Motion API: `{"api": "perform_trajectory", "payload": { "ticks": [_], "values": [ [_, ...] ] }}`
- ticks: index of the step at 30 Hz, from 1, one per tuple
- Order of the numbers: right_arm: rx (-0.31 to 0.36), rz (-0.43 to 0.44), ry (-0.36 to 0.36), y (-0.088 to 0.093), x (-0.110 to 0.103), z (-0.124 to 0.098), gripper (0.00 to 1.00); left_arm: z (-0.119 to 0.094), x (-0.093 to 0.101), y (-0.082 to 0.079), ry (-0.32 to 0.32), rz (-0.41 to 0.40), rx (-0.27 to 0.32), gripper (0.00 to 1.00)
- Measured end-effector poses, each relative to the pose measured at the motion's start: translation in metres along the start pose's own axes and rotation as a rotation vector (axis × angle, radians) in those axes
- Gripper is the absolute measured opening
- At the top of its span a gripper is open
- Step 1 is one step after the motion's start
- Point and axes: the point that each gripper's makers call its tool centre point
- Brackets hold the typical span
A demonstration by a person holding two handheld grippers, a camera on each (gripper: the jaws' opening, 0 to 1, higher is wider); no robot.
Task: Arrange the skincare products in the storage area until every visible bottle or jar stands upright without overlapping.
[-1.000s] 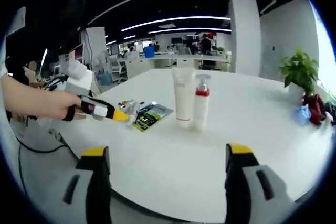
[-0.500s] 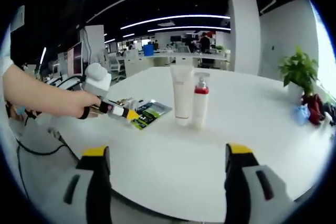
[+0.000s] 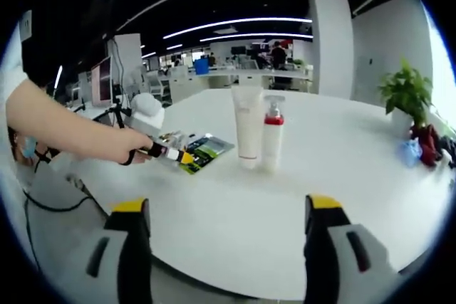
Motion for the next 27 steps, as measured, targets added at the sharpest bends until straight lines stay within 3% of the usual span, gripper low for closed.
{"api": "perform_trajectory", "payload": {
  "ticks": [12, 19, 27],
  "values": [
    [-0.003, 0.0, -0.013, 0.0, -0.003, 0.0, 0.88, 0.001, 0.001, -0.002, 0.032, 0.008, 0.002, 0.19],
    [-0.007, -0.002, -0.018, 0.001, -0.004, 0.0, 0.88, -0.004, -0.001, 0.002, 0.071, 0.018, -0.013, 0.17],
    [-0.01, 0.01, -0.041, 0.001, -0.007, 0.001, 0.86, -0.021, 0.009, 0.003, 0.154, 0.137, -0.007, 0.17]
  ]
}}
Point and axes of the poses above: the point that each gripper's makers call its tool centre point, and the gripper's own axes: z roughly forward along the fingers, x roughly to its right, y roughly out of its underside, and after that the axes turned 1 degree about x, right-handed
